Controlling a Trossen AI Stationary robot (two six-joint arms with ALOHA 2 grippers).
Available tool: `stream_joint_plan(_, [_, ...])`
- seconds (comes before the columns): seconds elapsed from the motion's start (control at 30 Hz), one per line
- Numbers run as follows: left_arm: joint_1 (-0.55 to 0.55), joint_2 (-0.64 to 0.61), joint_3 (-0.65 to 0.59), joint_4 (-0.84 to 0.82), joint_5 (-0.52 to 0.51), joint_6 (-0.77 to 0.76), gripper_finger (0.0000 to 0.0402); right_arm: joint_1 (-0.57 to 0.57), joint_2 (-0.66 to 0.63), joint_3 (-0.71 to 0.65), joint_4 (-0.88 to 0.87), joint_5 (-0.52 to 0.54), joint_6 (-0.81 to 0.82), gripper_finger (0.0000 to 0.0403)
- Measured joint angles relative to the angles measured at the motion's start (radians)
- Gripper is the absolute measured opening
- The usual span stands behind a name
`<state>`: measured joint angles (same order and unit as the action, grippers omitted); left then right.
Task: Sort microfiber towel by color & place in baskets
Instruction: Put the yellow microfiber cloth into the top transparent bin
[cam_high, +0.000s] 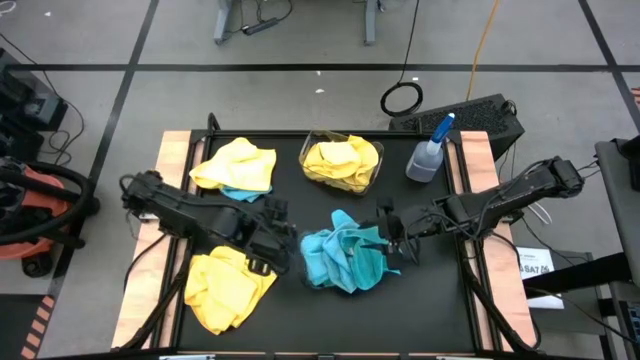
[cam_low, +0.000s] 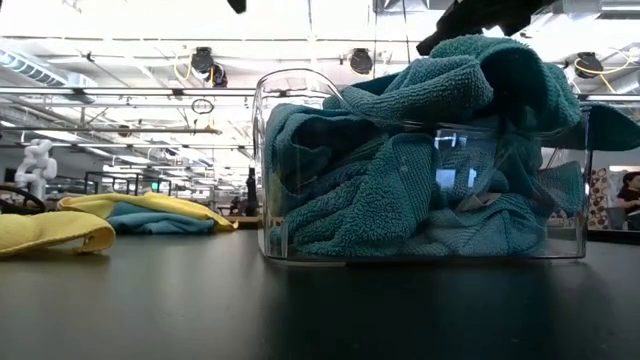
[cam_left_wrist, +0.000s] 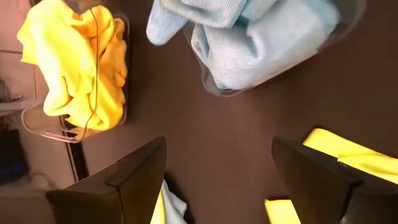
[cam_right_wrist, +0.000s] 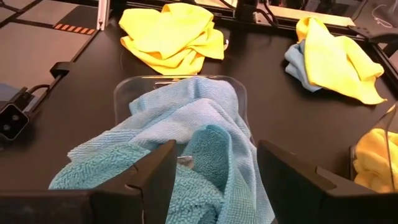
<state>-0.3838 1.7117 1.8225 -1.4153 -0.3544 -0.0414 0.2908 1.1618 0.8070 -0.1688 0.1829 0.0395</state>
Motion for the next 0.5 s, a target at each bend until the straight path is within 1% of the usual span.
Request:
stream_joint_plan(0.2, [-0.043, -0.088, -0.001, -0.036, 0.014, -0.06, 0.0299, 0.016, 0.0, 0.0, -0.01, 0.0, -0.003, 0.0215])
stream_joint_plan(0.27, [-0.065, -0.126, -0.024, -0.03, 0.016, -0.075, 0.0299, 0.023, 0.0, 0.0, -0.01, -0.001, -0.003, 0.0215])
stream_joint_plan(0.37, [-0.081, -0.194, -0.09, 0.001, 0.017, -0.082, 0.0299, 0.032, 0.0, 0.0, -0.016, -0.001, -0.003, 0.0215])
stream_joint_plan(0.5, [-0.091, -0.301, -0.234, 0.077, 0.021, -0.112, 0.0299, 0.039, 0.0, 0.0, -0.022, -0.001, 0.0, 0.0215])
